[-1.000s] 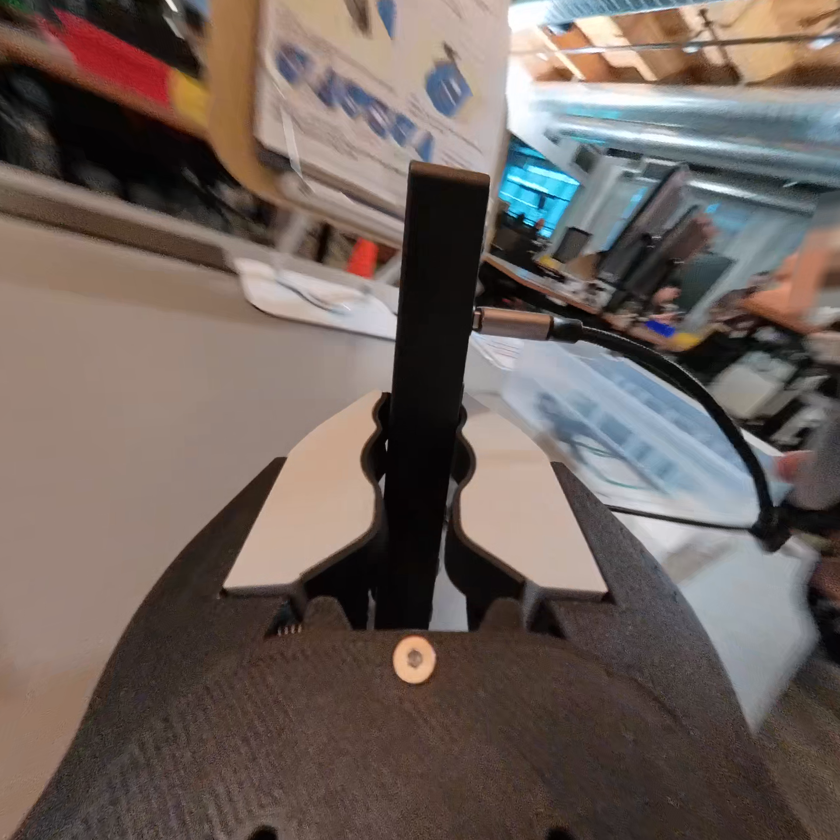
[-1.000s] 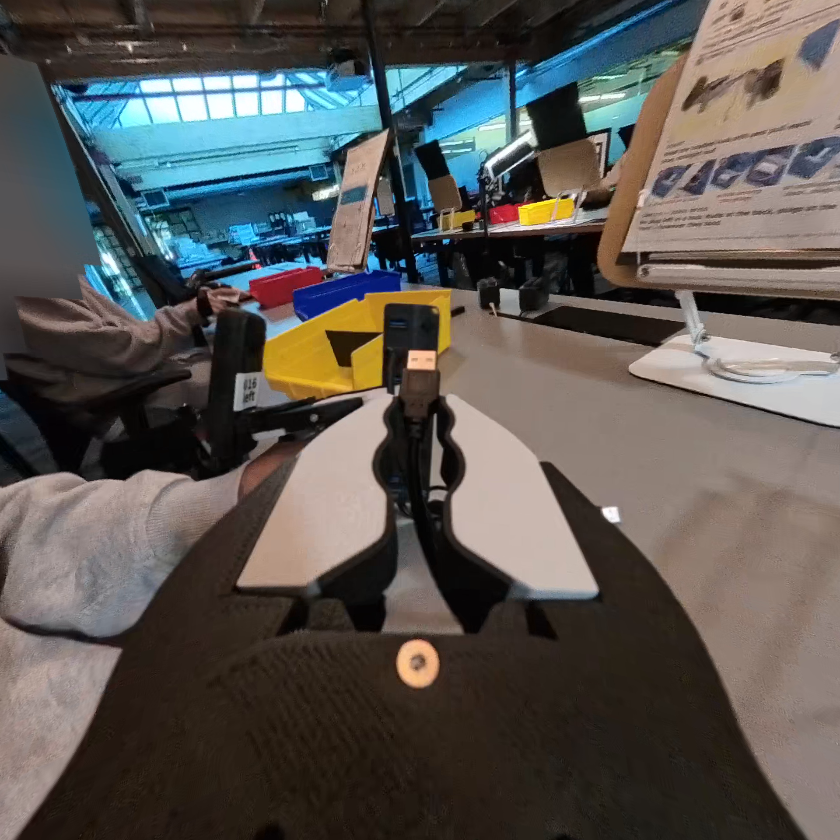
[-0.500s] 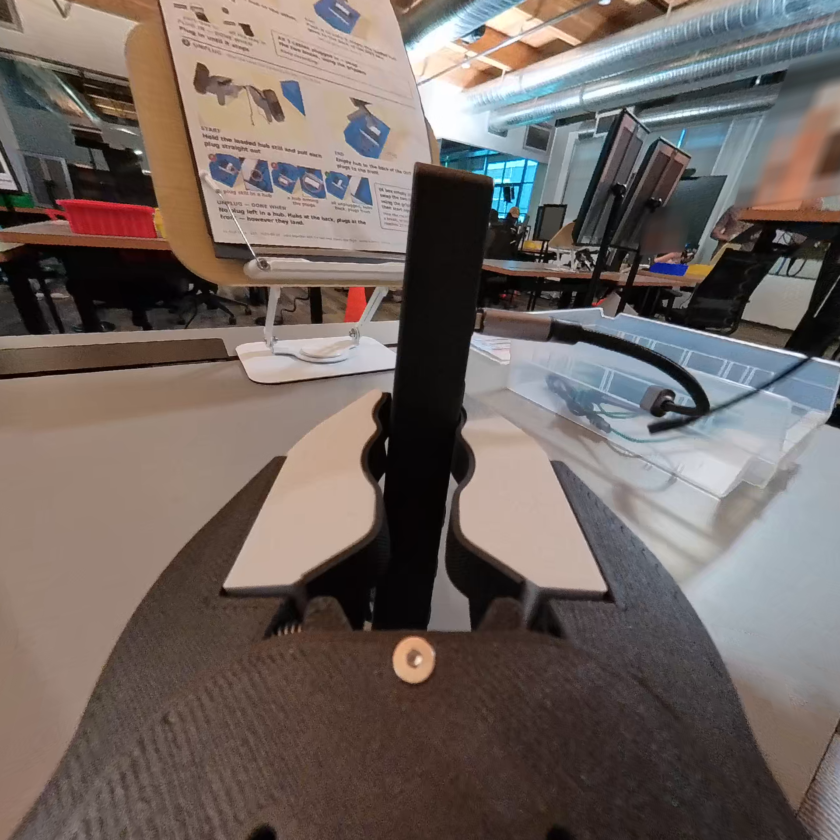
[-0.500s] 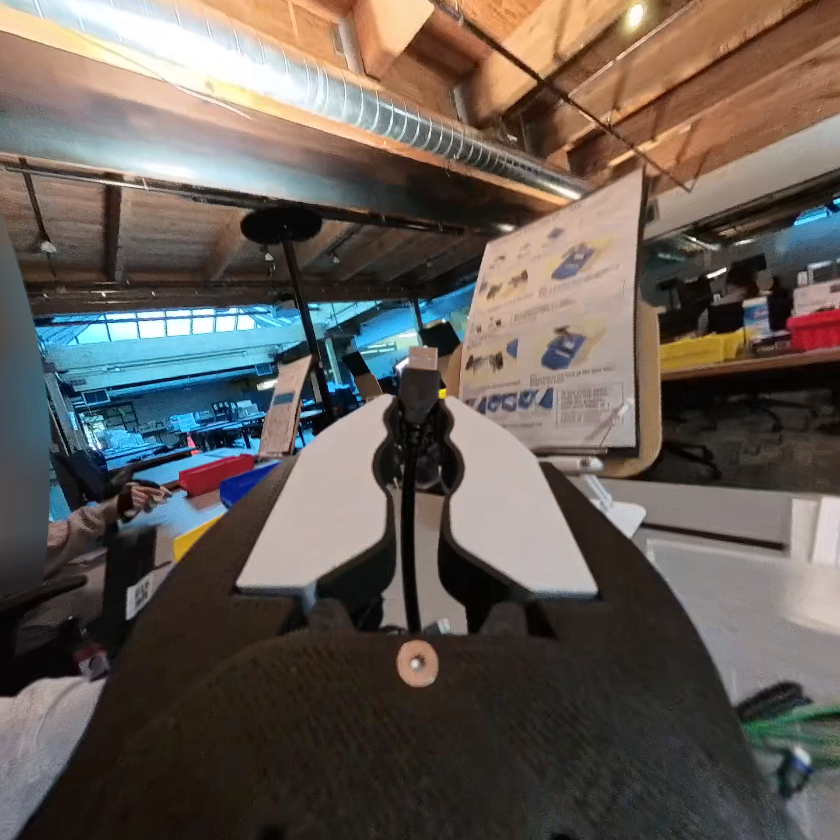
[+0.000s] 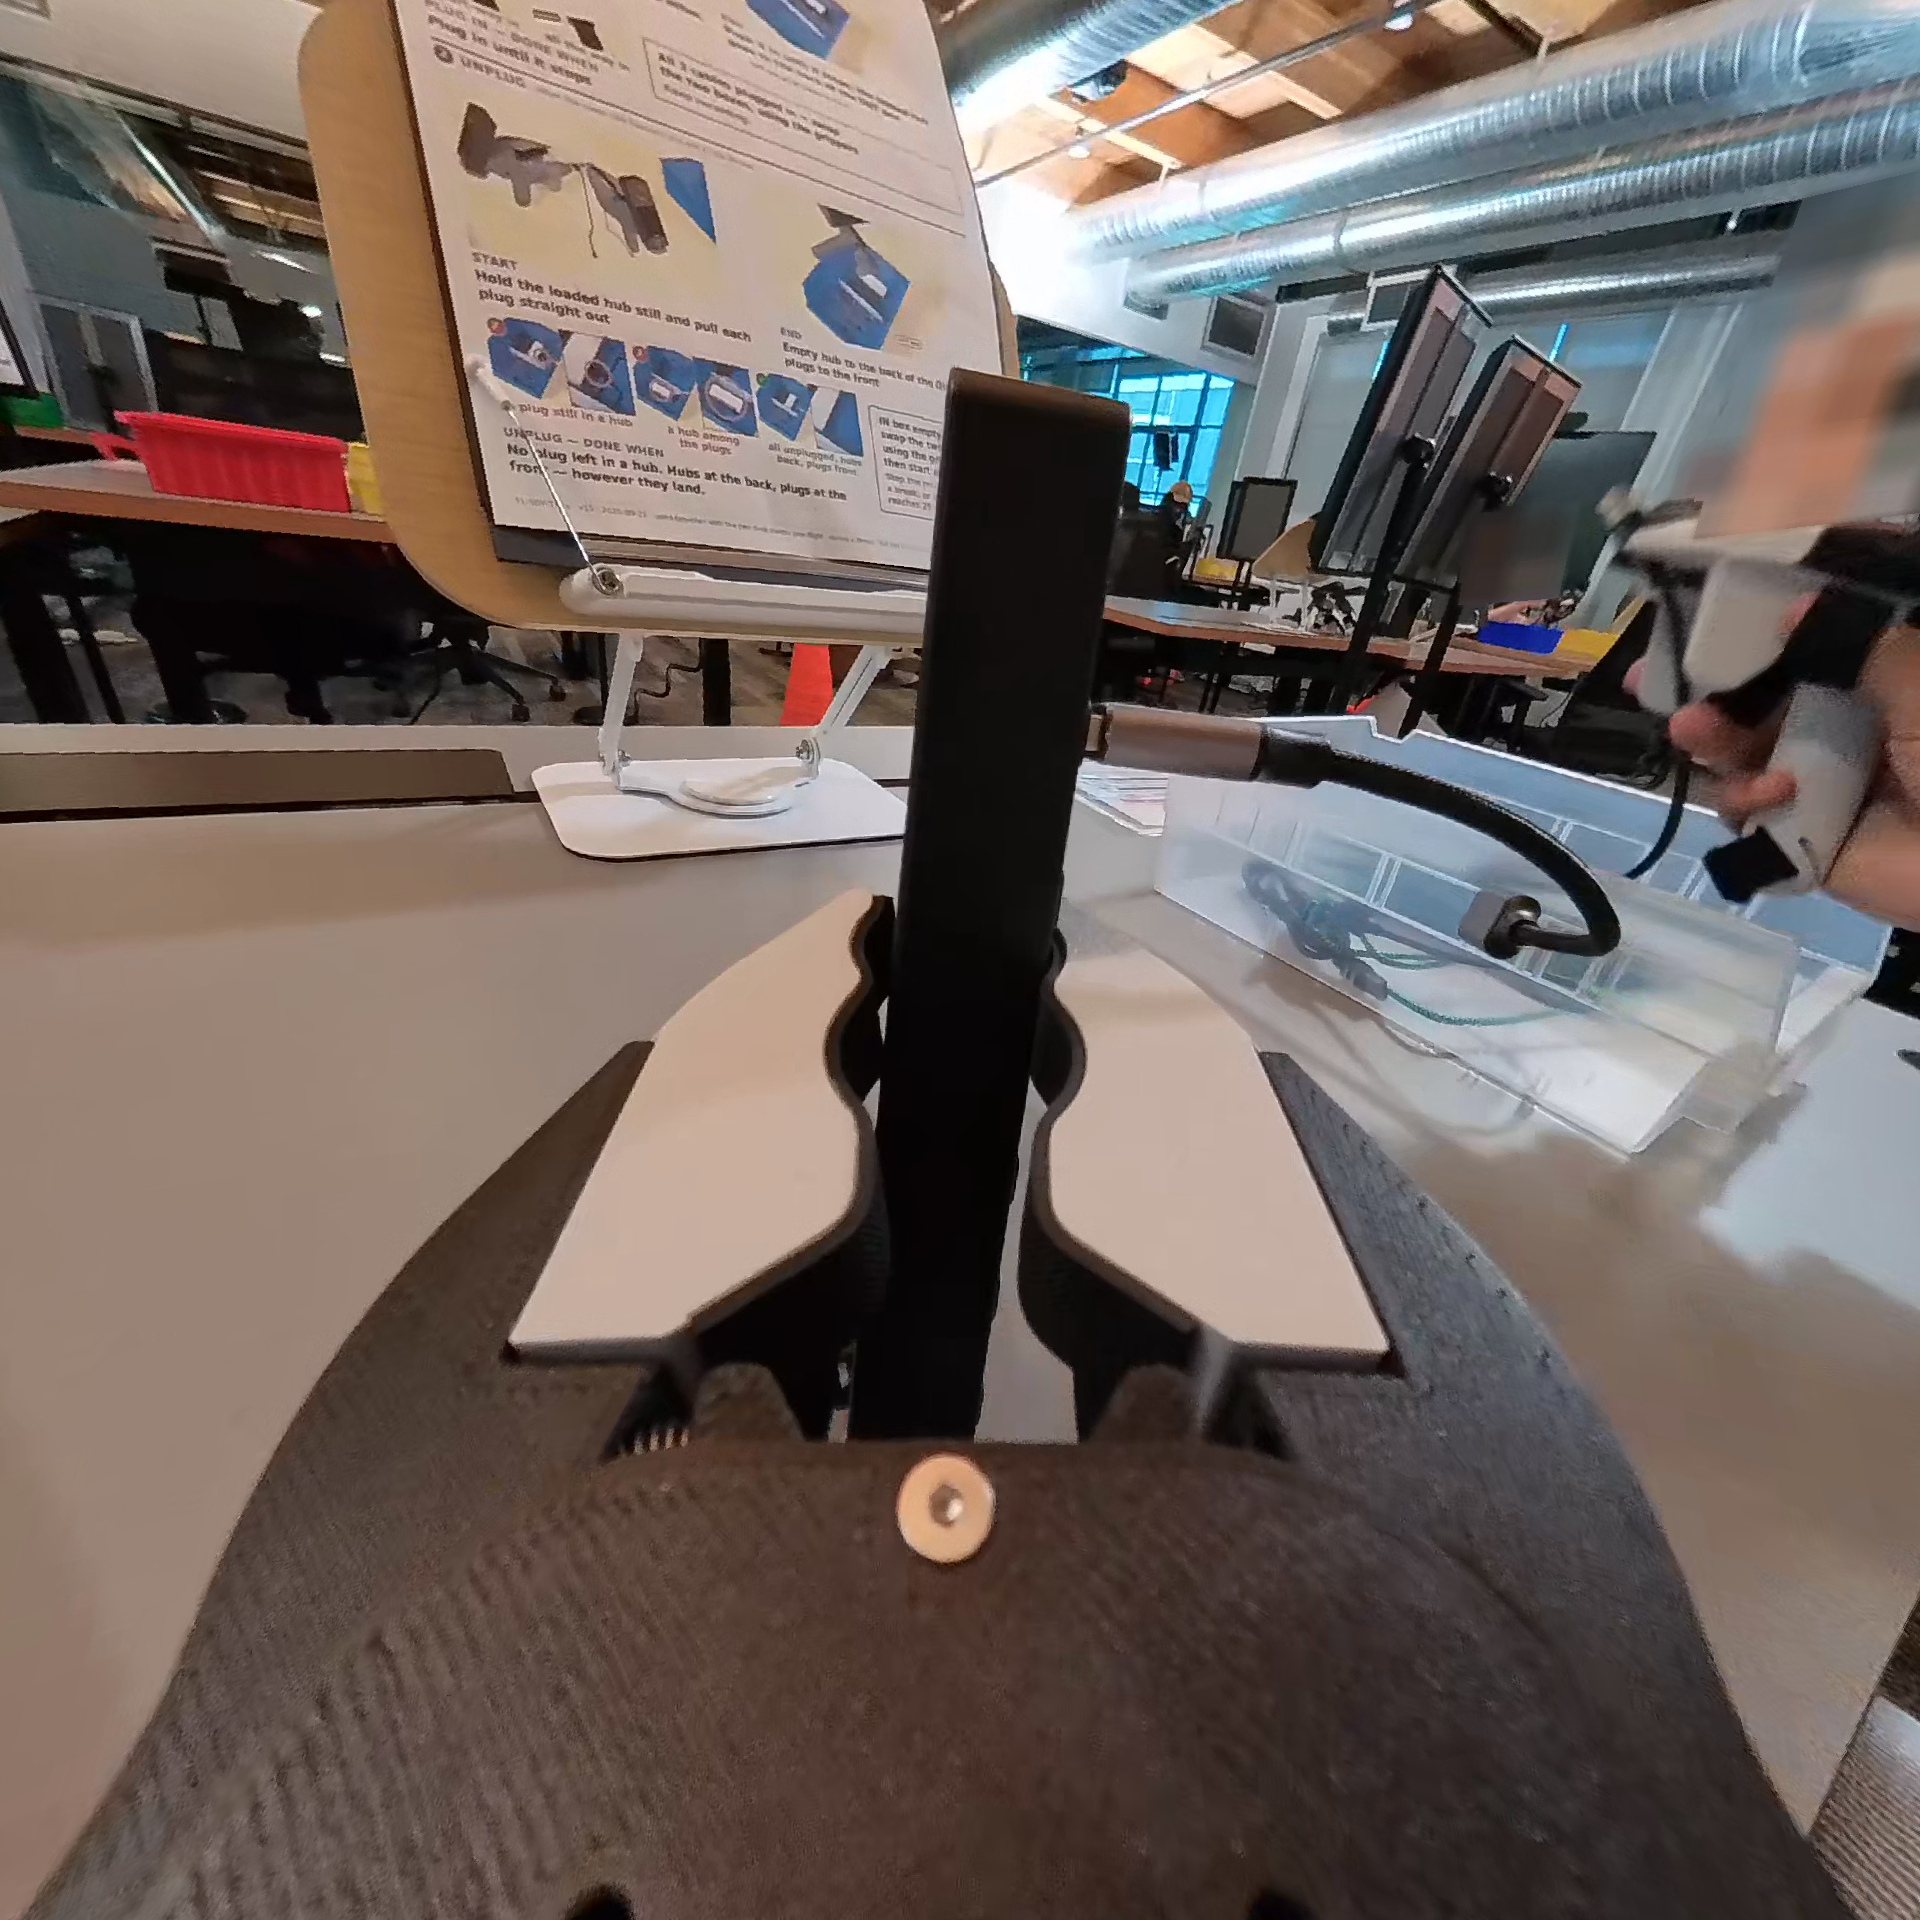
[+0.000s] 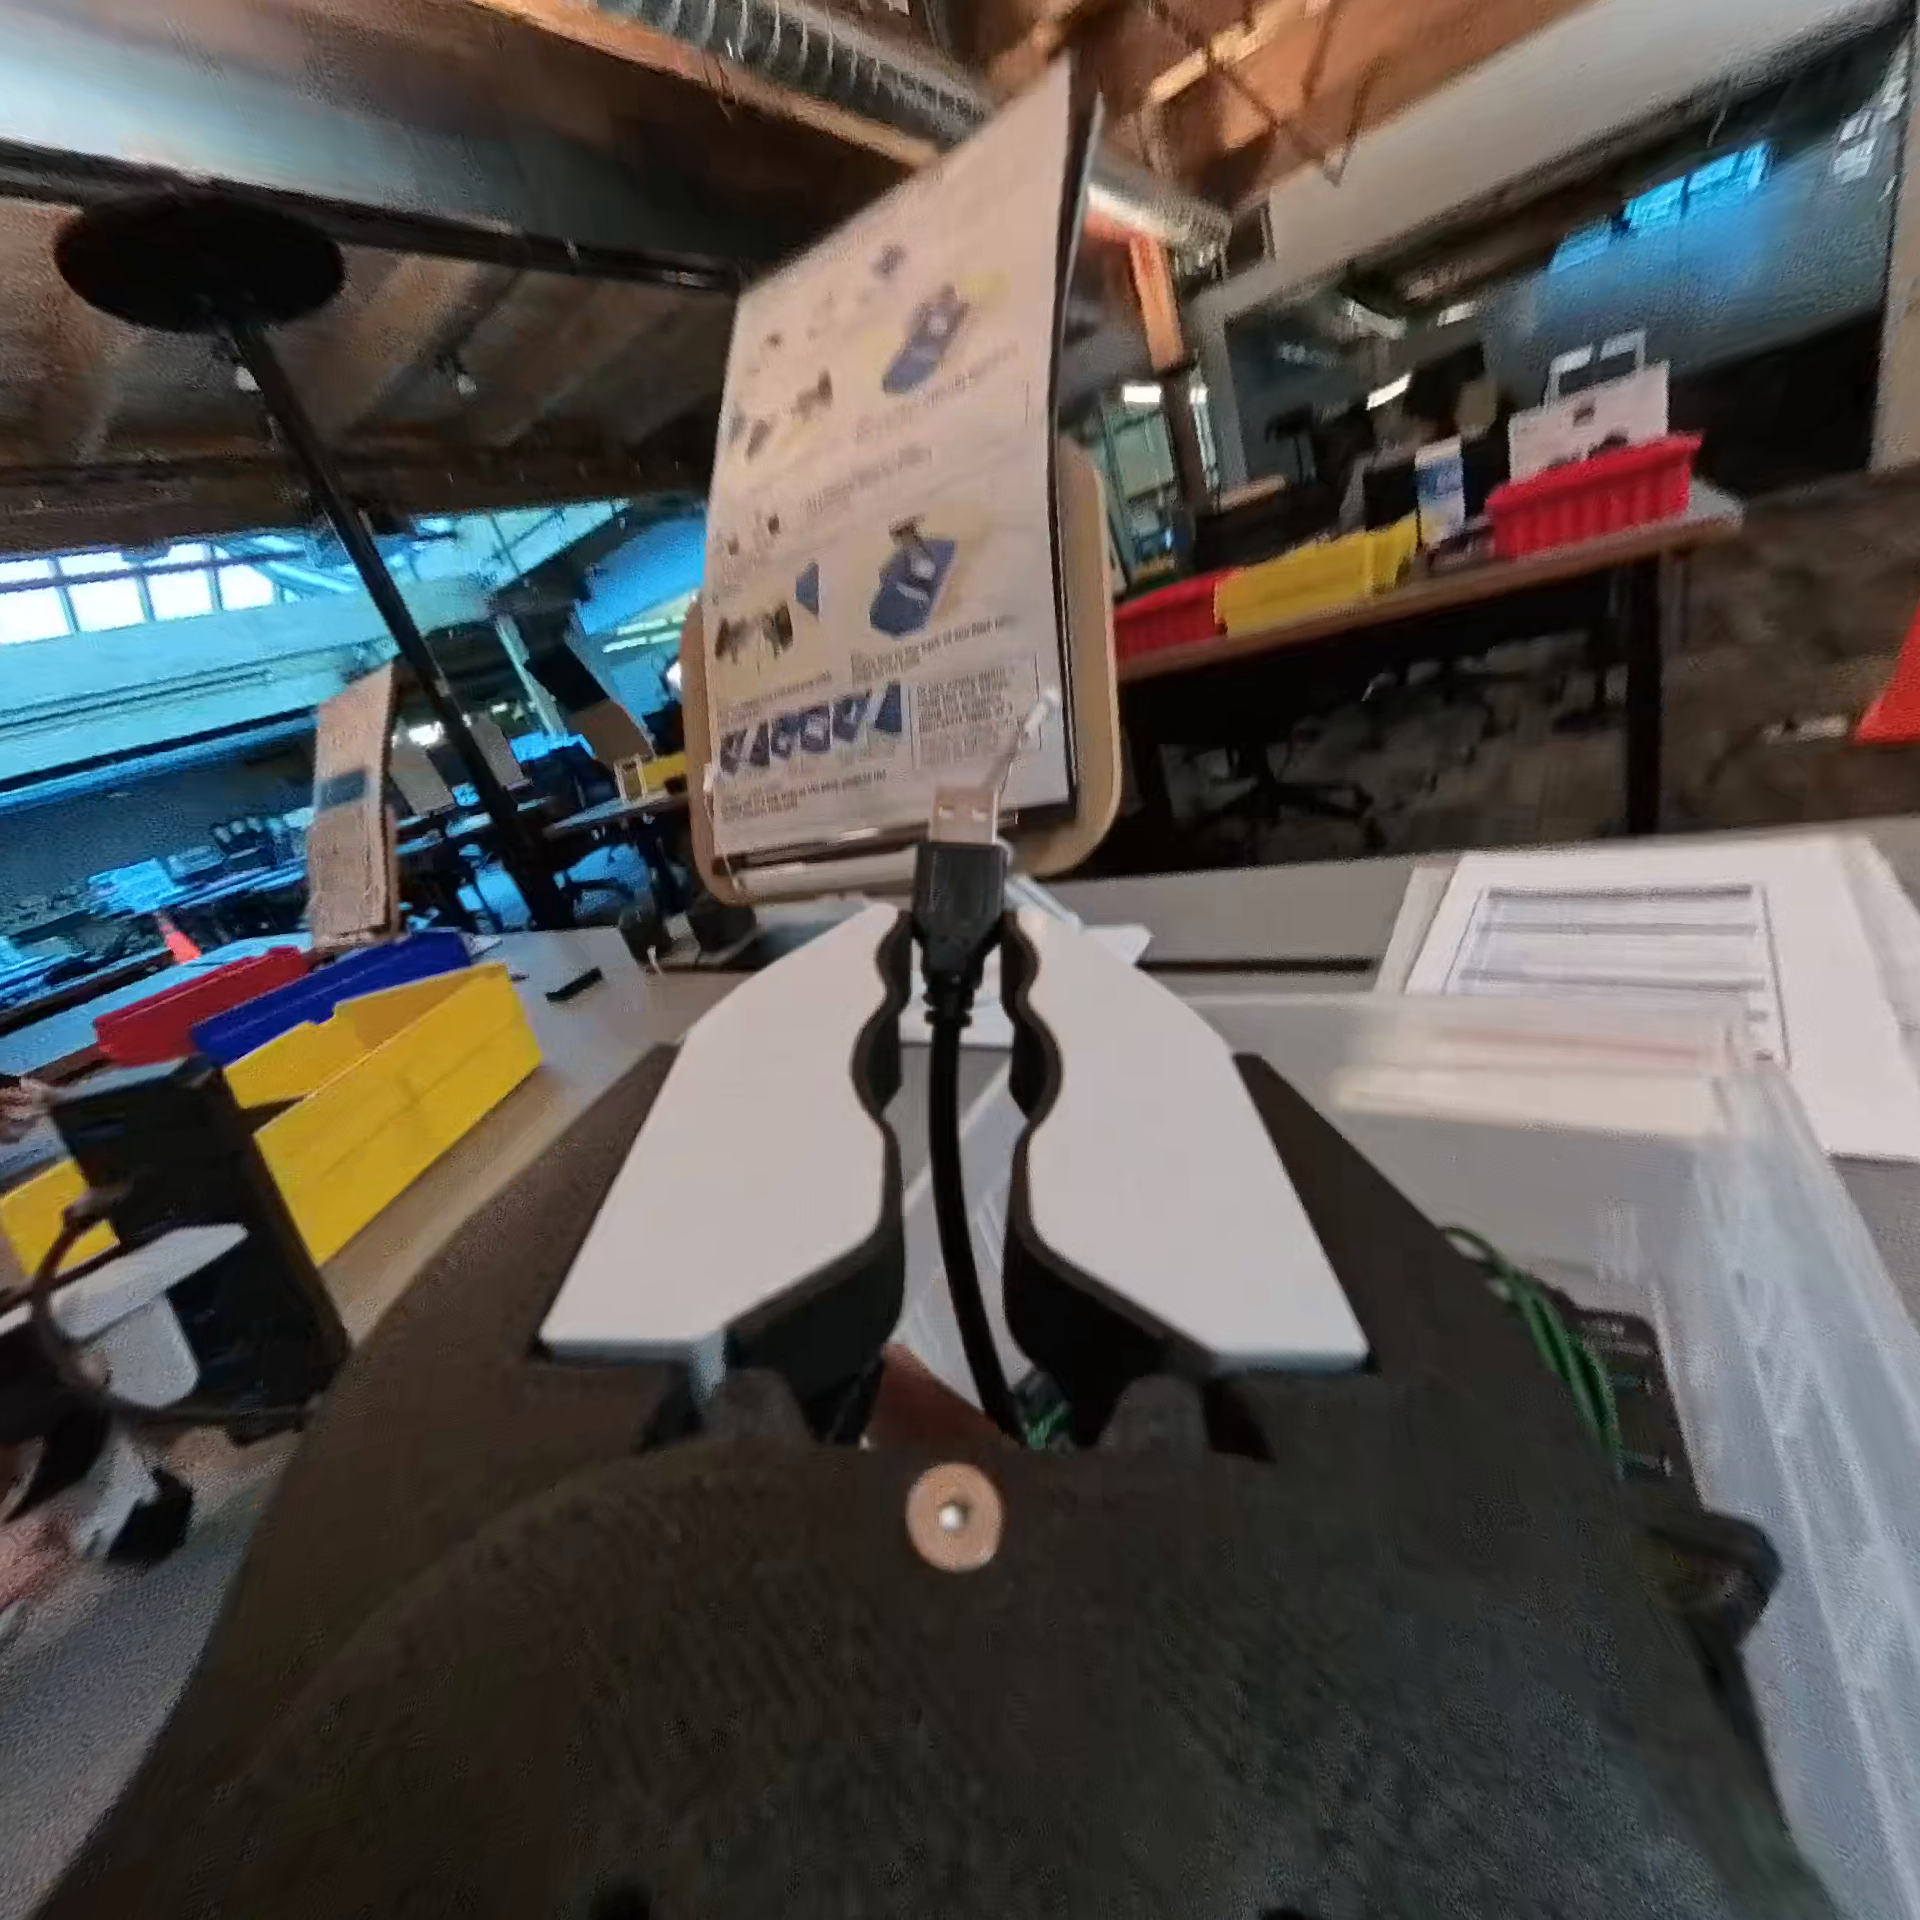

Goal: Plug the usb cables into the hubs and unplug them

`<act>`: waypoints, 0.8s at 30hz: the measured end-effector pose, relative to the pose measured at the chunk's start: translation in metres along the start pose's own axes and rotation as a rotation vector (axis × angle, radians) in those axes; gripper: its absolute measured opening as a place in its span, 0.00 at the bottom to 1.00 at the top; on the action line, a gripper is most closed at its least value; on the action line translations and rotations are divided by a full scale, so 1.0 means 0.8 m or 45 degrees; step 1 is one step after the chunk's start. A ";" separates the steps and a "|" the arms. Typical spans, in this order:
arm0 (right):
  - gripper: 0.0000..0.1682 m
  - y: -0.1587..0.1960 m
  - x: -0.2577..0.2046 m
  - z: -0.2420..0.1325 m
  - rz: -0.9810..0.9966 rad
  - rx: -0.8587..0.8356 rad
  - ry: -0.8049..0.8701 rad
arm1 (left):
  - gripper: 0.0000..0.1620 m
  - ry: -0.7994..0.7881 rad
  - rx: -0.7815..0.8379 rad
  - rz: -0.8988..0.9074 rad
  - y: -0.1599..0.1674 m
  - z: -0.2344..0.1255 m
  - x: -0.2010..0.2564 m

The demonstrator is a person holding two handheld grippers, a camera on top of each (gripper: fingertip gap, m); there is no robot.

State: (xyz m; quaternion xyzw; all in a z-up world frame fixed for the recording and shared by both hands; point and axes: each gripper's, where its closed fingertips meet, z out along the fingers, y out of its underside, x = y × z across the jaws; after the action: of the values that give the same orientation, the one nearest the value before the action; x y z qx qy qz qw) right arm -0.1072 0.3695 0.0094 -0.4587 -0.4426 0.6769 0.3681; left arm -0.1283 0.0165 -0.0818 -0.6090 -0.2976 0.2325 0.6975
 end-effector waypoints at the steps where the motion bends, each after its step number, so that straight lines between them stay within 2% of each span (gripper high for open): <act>1: 0.10 0.017 0.007 0.001 0.046 -0.078 -0.007 | 0.18 0.003 -0.001 0.007 0.000 0.000 0.001; 4: 0.11 0.056 0.016 -0.002 0.173 -0.308 -0.007 | 0.16 0.010 0.000 0.017 0.001 0.001 0.002; 6: 0.25 0.089 0.020 -0.008 0.261 -0.539 0.014 | 0.16 0.015 0.002 0.017 0.001 0.002 0.003; 8: 0.30 0.113 0.026 -0.019 0.307 -0.708 0.053 | 0.16 0.019 0.000 0.019 0.001 0.002 0.004; 10: 0.31 0.114 0.032 -0.024 0.288 -0.703 0.104 | 0.16 0.019 0.001 0.021 0.002 0.003 0.004; 13: 0.30 0.089 0.019 -0.023 0.269 -0.610 0.119 | 0.16 0.021 0.000 0.027 0.002 0.004 0.006; 16: 0.25 0.061 -0.038 -0.015 0.089 -0.544 0.019 | 0.16 0.024 -0.001 0.030 0.002 0.005 0.009; 19: 0.22 0.054 -0.125 0.001 -0.123 -0.489 -0.154 | 0.16 0.032 -0.005 0.047 0.003 0.007 0.013; 21: 0.22 0.067 -0.196 0.013 -0.193 -0.451 -0.319 | 0.16 0.038 -0.012 0.077 0.004 0.008 0.017; 24: 0.21 0.112 -0.289 0.027 -0.218 -0.477 -0.533 | 0.17 0.045 -0.025 0.134 0.007 0.009 0.026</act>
State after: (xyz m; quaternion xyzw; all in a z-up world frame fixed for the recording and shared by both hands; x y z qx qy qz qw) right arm -0.0644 0.1242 -0.0024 -0.3301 -0.6634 0.6297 0.2333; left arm -0.1182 0.0362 -0.0840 -0.6346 -0.2550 0.2551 0.6835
